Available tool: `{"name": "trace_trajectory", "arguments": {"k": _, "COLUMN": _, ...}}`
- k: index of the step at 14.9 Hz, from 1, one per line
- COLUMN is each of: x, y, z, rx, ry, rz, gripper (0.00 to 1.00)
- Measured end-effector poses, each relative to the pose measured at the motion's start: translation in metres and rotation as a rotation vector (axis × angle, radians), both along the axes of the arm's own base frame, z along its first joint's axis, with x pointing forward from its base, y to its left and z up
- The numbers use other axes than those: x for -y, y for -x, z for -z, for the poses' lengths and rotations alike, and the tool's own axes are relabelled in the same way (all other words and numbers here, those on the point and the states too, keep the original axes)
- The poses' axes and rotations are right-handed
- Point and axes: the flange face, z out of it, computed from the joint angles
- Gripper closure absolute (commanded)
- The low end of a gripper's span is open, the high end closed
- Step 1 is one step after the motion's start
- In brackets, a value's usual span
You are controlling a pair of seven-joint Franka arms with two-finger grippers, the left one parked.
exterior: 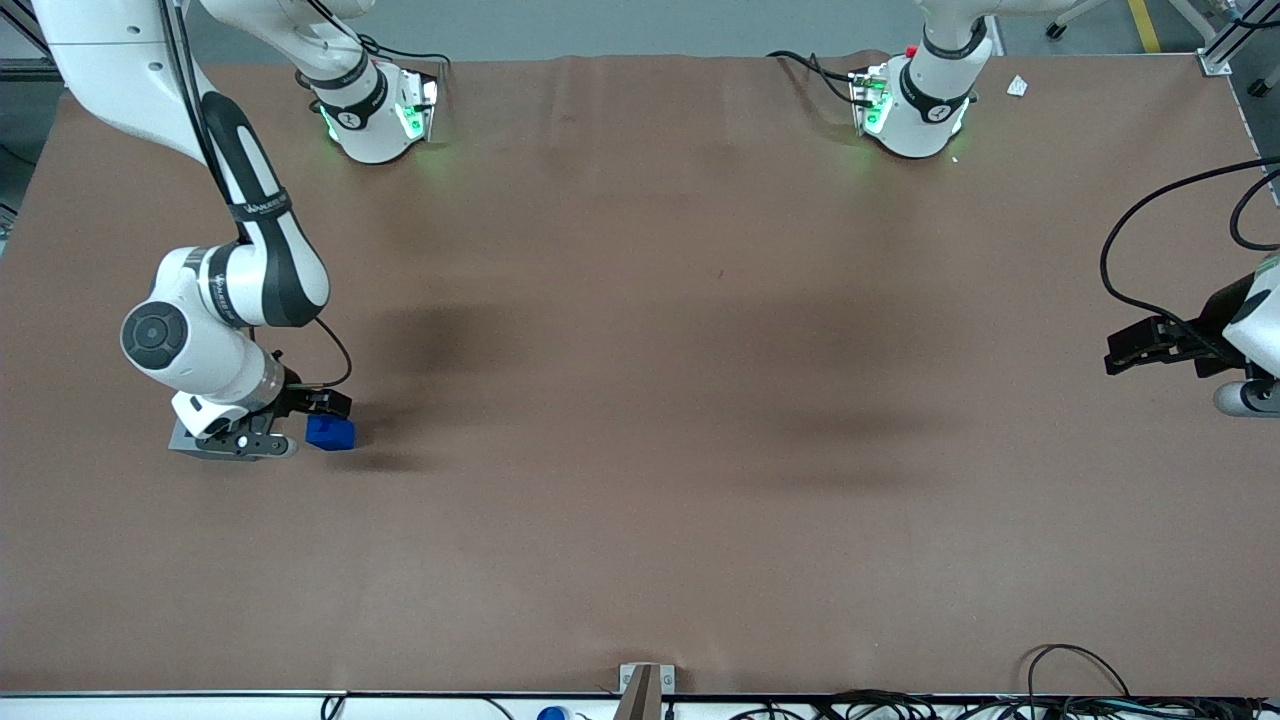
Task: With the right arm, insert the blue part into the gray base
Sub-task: 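Close the right gripper on the blue block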
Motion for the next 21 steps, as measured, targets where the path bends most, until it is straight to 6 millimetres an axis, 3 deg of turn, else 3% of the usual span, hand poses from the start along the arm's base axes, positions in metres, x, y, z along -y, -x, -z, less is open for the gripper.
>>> {"name": "trace_trajectory", "arguments": {"k": 11, "x": -0.005, "y": 0.003, "z": 0.019, "rx": 0.05, "ry": 0.002, "rz": -0.101, "gripper": 0.01}}
{"name": "trace_trajectory", "arguments": {"k": 13, "x": -0.005, "y": 0.004, "z": 0.02, "rx": 0.048, "ry": 0.003, "rz": -0.123, "gripper": 0.15}}
{"name": "trace_trajectory", "arguments": {"k": 19, "x": -0.004, "y": 0.004, "z": 0.021, "rx": 0.045, "ry": 0.003, "rz": -0.132, "gripper": 0.84}}
{"name": "trace_trajectory", "arguments": {"k": 21, "x": -0.004, "y": 0.004, "z": 0.021, "rx": 0.045, "ry": 0.003, "rz": -0.132, "gripper": 0.97}}
